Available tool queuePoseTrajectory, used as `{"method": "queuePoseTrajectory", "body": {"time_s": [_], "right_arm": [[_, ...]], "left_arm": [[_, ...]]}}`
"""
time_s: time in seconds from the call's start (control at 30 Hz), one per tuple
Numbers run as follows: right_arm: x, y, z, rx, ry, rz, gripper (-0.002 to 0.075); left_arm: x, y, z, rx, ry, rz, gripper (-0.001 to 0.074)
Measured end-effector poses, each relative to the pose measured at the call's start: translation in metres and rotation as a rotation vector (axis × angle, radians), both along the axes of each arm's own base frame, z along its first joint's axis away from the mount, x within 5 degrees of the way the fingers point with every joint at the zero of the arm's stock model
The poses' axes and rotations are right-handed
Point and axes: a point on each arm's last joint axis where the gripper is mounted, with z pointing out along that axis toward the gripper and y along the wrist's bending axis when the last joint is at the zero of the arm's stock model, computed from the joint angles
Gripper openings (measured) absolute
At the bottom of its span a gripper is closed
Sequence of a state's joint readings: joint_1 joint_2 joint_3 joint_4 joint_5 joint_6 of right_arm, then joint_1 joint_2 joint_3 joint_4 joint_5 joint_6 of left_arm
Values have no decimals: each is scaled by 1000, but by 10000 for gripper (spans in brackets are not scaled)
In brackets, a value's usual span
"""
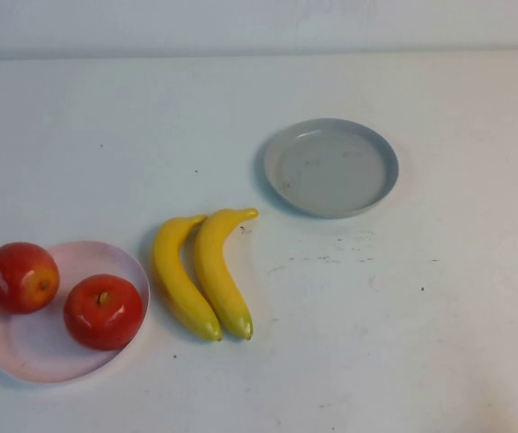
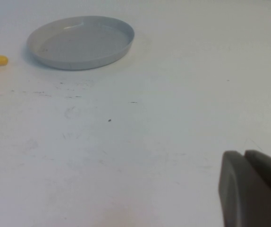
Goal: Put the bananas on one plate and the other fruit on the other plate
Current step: Put another type of fruit in the right plate
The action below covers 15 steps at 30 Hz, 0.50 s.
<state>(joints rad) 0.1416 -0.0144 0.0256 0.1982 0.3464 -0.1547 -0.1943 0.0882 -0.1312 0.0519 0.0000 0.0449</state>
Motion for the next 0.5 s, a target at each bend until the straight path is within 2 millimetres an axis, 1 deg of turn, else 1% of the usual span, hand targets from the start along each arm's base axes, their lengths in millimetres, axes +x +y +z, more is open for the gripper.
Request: {"method": "queuePoseTrajectory", "body": {"time_s": [0.1, 0.17, 0.37, 0.5], "right_arm": [[0, 0, 0, 0, 0, 0, -17], [0, 0, 0, 0, 1, 0, -17], [0, 0, 0, 0, 2, 0, -17], [0, 0, 0, 0, 2, 0, -17]], "left_arm": [[-5, 5, -15, -29, -19, 74, 2], [-4, 7, -25, -38, 2, 108, 2], [-1, 7, -45, -70, 62, 119, 2], [-1, 8, -57, -63, 179, 125, 2]]}}
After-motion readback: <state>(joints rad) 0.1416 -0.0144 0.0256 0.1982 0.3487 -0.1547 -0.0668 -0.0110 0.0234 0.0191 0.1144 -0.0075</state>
